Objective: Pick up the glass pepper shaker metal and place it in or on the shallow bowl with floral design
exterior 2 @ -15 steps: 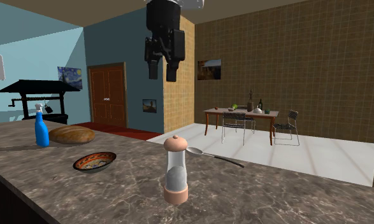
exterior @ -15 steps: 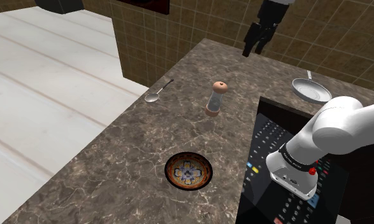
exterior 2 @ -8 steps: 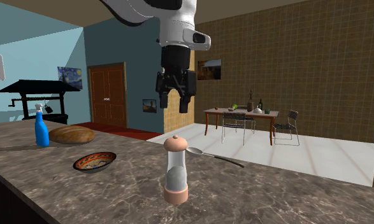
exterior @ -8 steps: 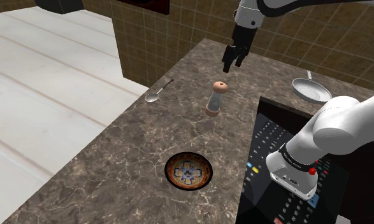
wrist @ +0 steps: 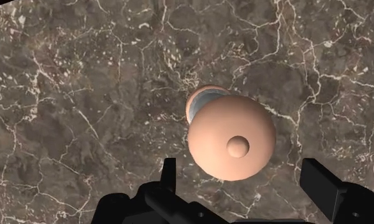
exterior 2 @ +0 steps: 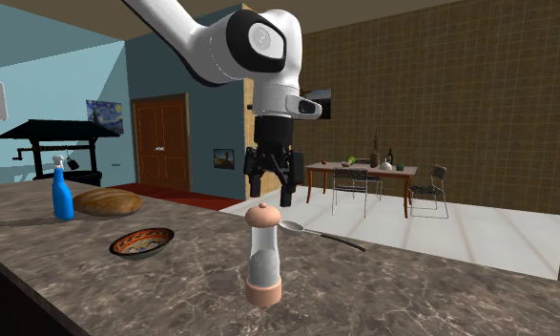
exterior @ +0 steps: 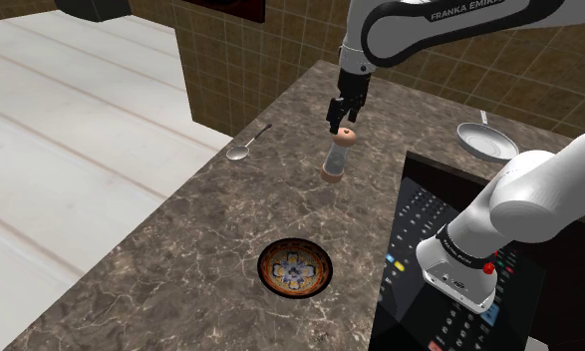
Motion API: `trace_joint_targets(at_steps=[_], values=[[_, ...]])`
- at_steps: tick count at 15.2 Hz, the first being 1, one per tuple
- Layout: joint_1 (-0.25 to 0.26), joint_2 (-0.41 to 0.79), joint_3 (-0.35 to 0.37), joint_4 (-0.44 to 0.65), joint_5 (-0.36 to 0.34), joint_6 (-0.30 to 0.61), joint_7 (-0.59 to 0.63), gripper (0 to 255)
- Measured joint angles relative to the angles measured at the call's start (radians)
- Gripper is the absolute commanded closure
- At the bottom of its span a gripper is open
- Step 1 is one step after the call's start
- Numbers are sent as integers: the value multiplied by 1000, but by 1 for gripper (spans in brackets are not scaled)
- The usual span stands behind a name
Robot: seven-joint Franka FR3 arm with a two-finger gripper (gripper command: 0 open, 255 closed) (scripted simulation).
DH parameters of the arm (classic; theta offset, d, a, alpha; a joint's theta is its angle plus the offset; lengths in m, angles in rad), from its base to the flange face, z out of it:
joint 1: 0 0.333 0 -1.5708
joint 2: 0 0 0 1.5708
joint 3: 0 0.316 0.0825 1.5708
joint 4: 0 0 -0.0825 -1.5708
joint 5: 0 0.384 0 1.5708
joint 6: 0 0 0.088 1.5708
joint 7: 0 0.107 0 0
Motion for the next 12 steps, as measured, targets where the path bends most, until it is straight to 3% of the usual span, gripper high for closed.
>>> trace_joint_targets(at_steps=[5, 11, 12], values=[[1, 25, 3, -45, -1, 69, 2, 0], [1, 26, 3, -54, -1, 80, 1, 0], [1, 26, 3, -54, -1, 80, 1, 255]])
